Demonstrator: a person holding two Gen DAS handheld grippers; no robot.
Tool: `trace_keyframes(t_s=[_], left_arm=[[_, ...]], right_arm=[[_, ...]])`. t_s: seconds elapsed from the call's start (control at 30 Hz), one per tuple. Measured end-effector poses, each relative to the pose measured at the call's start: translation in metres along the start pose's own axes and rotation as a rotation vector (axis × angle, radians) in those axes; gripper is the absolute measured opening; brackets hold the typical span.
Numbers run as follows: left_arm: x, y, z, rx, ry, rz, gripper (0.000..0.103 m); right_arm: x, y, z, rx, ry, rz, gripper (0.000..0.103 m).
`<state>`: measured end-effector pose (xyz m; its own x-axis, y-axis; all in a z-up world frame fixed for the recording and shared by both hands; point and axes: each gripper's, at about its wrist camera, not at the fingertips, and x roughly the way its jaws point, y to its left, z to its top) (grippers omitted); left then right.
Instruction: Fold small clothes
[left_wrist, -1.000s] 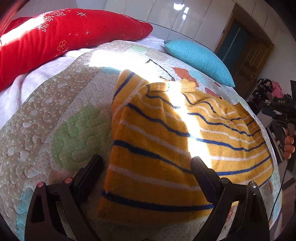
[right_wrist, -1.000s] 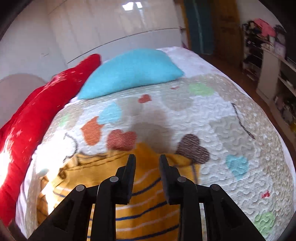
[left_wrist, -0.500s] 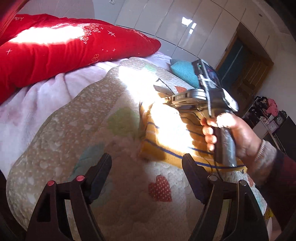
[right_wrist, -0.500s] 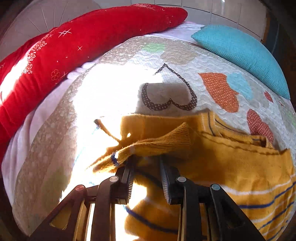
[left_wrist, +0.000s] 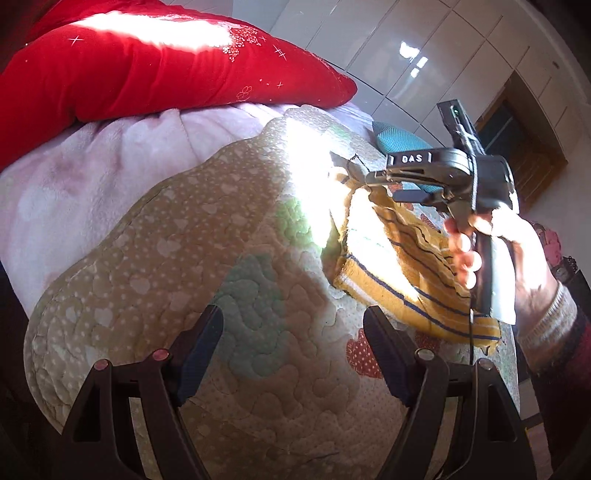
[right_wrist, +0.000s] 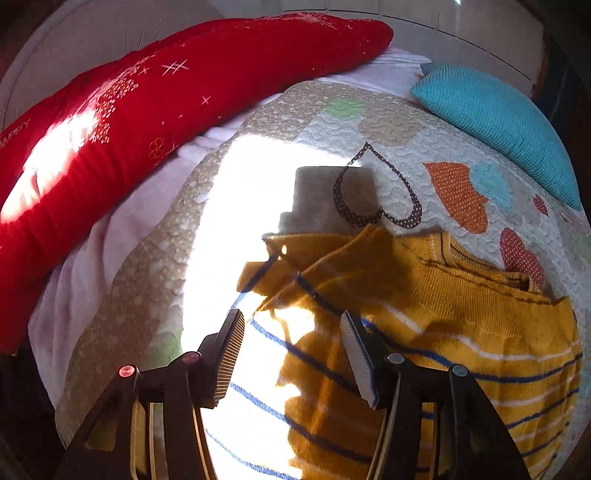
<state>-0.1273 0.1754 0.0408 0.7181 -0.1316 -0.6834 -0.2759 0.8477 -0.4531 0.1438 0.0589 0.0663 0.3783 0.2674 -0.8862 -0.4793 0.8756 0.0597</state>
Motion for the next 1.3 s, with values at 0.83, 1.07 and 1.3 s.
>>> trace_keyframes(t_s=[0.83,1.07,1.3], left_arm=[[-0.023,-0.057,-0.007,0.066,0.013,0.031,0.078],[0.004,-0.120,-0.023,0.180,0.099,-0.020,0.078],[0.036,-0.163,-0.043,0.253,0.192,-0.060,0.078]], right_arm=[[-0.081,-0.049,-0.065,0.079,-0.213,-0.096,0.017],[-0.149,-0.218,-0.134,0.382,-0.305,-0.117,0.017],[-0.127,-0.312,-0.226,0.587,-0.205,-0.121,0.019]])
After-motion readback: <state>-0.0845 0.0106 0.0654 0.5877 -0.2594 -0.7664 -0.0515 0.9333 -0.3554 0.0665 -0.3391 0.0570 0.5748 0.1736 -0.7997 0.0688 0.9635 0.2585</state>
